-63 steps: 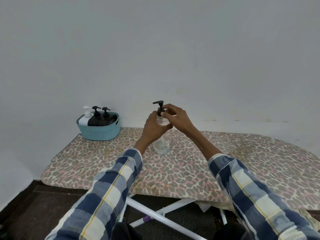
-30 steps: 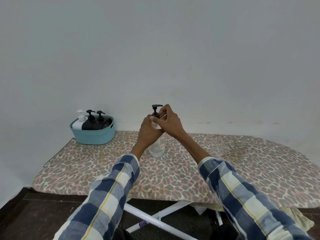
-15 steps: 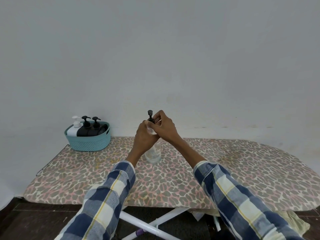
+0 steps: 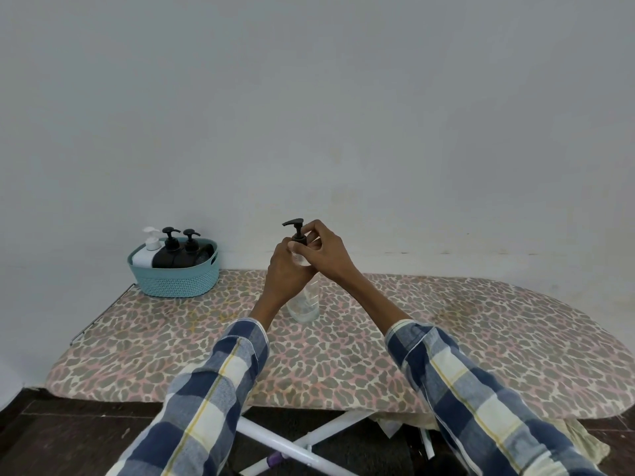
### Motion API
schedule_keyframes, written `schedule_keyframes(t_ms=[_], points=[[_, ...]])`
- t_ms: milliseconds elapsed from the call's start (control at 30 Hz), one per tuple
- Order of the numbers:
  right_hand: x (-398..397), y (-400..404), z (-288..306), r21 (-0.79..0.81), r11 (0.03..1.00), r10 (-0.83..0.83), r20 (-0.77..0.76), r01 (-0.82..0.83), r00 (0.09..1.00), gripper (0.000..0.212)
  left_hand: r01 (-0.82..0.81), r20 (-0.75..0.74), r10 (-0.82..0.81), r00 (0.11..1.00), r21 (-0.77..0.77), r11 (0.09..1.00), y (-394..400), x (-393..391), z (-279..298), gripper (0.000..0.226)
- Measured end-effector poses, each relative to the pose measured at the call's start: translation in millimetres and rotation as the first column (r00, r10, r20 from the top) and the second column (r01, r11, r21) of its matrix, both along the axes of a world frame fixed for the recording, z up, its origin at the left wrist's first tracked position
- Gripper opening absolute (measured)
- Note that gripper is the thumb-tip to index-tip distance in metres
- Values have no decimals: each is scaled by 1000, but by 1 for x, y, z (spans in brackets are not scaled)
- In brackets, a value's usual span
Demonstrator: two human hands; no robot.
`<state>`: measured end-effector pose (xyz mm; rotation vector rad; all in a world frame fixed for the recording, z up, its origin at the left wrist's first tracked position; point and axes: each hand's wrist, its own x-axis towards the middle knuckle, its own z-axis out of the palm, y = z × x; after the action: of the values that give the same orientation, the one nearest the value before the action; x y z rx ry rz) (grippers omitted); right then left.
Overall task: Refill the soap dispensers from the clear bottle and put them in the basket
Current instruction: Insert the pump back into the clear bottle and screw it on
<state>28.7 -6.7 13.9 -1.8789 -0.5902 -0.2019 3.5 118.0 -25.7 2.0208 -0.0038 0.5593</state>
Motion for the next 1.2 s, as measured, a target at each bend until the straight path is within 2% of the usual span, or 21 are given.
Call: schedule_keyframes(t_ms=[133,300,433,467,567,633,767,900,1033,1200], points=[[-1,-1,1,21,999,49,-14,-49,999,22,16,21,-16,1000,-5,1000,0,-3,1,73],[0,0,-6,81,997,-16,-13,17,1000,25,3,21,-4,1000,26,1000,-2,0,-1,67],[0,3,-6,84,996,-9,-26,12,1000,31,3,47,-5,999,40,999,-4,-3,1,39],[-1,5,-6,70,998,0,-22,1,1000,30,5,52,-6,999,30,1000,-2,-3,0,39],[0,7,-8,7,1000,19,0,-19,1000,33,-1,39,1,999,10,1000,0,-3,0,66],[2,5,-7,-3,1000,30,-6,-30,1000,32,19,42,-18,999,-7,1000,-2,-2,-1,74],[4,0,-7,29,1000,0,16,-1,1000,20,-12,25,12,1000,-4,1000,-6,-5,1,64],[3,-1,-5,40,999,9,10,-10,1000,23,-4,31,4,1000,-4,1000,-6,-6,3,67],[4,-4,1,-23,998,54,11,-54,998,29,4,36,-3,999,-31,999,-6,-7,4,71],[6,0,-3,-14,998,-65,7,65,998,24,-32,25,32,999,5,999,-9,-5,1,65]])
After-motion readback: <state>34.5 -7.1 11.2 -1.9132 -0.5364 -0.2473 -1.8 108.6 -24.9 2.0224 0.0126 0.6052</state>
